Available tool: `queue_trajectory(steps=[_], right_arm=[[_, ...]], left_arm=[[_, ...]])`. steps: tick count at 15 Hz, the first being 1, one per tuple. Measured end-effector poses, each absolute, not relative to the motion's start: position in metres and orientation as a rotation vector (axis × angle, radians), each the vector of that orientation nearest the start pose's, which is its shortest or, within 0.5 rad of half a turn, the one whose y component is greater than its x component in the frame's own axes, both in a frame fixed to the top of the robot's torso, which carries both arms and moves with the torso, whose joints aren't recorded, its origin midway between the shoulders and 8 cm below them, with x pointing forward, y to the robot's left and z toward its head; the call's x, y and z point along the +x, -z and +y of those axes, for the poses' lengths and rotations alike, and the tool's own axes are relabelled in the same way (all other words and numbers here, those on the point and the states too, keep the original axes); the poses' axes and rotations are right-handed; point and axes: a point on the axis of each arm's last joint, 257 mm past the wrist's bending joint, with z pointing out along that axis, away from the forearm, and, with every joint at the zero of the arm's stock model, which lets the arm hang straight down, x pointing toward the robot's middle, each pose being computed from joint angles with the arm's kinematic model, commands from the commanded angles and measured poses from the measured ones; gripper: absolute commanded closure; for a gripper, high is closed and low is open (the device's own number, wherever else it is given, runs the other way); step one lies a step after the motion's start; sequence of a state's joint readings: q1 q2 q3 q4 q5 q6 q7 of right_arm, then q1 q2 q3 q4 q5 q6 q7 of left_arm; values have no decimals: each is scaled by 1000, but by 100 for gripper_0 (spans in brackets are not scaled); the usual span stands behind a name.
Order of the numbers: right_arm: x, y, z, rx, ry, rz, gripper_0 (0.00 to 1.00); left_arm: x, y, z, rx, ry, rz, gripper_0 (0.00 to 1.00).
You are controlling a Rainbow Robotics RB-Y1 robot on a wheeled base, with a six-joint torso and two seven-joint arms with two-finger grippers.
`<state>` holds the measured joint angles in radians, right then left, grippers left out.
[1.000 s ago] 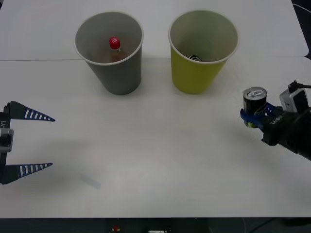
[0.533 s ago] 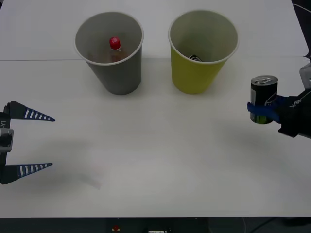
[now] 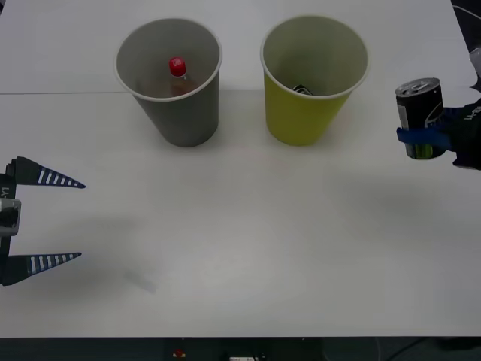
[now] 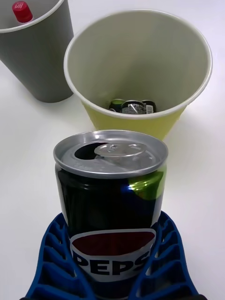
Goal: Put the can into the green bin and the plastic bottle into the gray bin
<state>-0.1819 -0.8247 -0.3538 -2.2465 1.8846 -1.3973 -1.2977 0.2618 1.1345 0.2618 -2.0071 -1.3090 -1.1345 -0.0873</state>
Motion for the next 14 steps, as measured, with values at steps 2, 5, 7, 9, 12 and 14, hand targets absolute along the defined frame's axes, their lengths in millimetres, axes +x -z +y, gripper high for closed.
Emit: queue_trajectory(steps=[2,5,7,9,12,14], right_arm=[[436,36,-246,-865,-208,1987,100],[457,23,-240,-903,-197,1996,100],[471,16,-235,-923,-186,2003,100],[485,10,-231,-946,-176,2026,100],[506,-2,-220,-976,-174,2067,99],[522,-8,-212,-982,-179,2087,97]], left_arm=[[341,167,286,1762,118,1444,0],[341,167,286,1762,118,1444,0],[341,167,286,1762,118,1444,0],[341,167,286,1762,118,1443,0],[341,167,286,1762,118,1444,0],[341,167,286,1762,118,1444,0]])
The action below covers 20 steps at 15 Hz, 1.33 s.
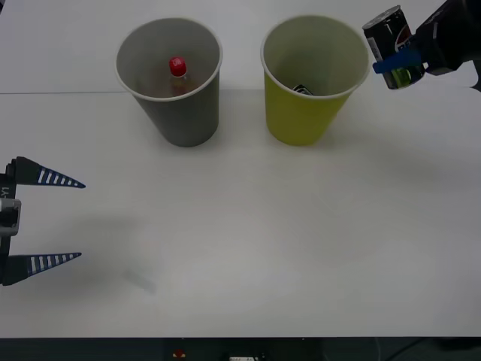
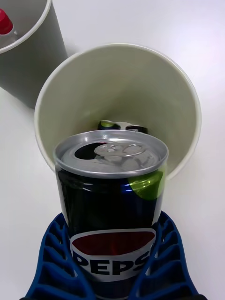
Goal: Put the can into the green bin and the plastic bottle into the gray bin
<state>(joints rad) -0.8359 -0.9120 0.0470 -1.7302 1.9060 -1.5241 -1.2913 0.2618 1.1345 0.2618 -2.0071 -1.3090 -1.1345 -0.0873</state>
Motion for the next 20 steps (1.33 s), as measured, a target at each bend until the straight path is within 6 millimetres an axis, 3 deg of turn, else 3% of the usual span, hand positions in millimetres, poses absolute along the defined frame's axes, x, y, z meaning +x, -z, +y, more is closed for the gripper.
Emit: queue_trajectory(steps=[4,8,10,11,12,13,20], right_arm=[[554,-18,-192,-960,-217,2096,93],[581,-14,-171,-940,-214,2084,87],[590,-11,-163,-940,-200,2088,76],[594,-9,-161,-944,-190,2090,65],[597,-7,-159,-951,-181,2090,26],[600,-5,-157,-959,-174,2087,0],[605,-1,-160,-1016,-157,2054,0]], left_arm=[[341,167,286,1762,118,1444,0],[341,167,286,1762,118,1444,0],[341,167,286,1762,118,1444,0],[341,167,286,1762,118,1444,0],[341,167,286,1762,118,1444,0],[341,167,286,1762,118,1444,0],[341,167,286,1762,118,1444,0]])
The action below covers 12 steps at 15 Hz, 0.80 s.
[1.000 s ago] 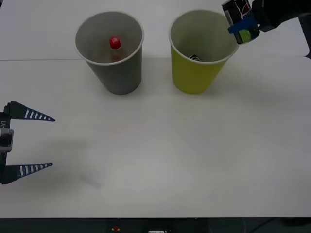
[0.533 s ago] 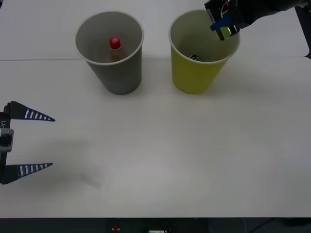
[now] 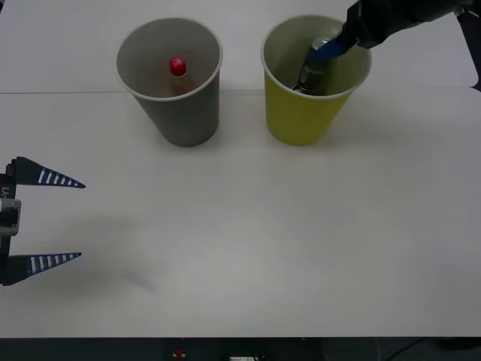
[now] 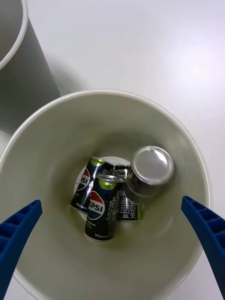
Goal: Put the can into the green bin and the plastic bottle into the gray bin
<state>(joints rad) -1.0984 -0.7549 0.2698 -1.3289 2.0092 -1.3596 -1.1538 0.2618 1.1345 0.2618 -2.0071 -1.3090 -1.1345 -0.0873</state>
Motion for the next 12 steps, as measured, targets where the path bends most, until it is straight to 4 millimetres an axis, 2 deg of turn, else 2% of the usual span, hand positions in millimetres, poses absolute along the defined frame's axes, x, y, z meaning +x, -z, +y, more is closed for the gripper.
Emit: queue_trajectory(steps=[3,6,9,12], right_arm=[[600,-7,-169,-1009,-176,2027,0],[587,-15,-184,-1001,-193,1981,0],[560,-18,-199,-1057,-268,1904,0],[531,-11,-224,-1179,-293,1826,0]], left_arm=[[341,167,286,1762,118,1444,0],[341,167,286,1762,118,1444,0],[341,167,286,1762,118,1444,0],[341,167,286,1762,118,1444,0]])
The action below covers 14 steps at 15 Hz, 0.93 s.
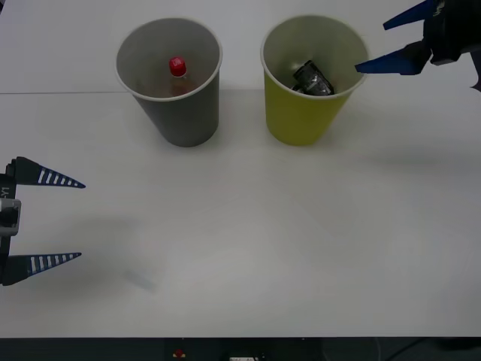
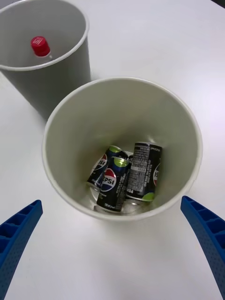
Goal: Put the can into the green bin and the plastic bottle into the gray bin
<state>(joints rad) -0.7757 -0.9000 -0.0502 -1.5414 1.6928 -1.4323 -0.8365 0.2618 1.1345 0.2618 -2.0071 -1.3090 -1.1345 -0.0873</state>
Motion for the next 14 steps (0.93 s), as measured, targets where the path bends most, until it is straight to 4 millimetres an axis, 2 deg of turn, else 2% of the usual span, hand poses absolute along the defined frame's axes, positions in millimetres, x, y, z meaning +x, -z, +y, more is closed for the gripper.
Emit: queue_trajectory(steps=[5,10,14], right_arm=[[483,13,-257,-1325,-271,1717,0],[437,54,-288,-1428,-225,1643,0],[408,86,-303,-1492,-219,1604,0]], left_arm=[[341,167,286,1762,118,1444,0],[341,167,286,1762,118,1444,0],[341,167,286,1762,118,1444,0]])
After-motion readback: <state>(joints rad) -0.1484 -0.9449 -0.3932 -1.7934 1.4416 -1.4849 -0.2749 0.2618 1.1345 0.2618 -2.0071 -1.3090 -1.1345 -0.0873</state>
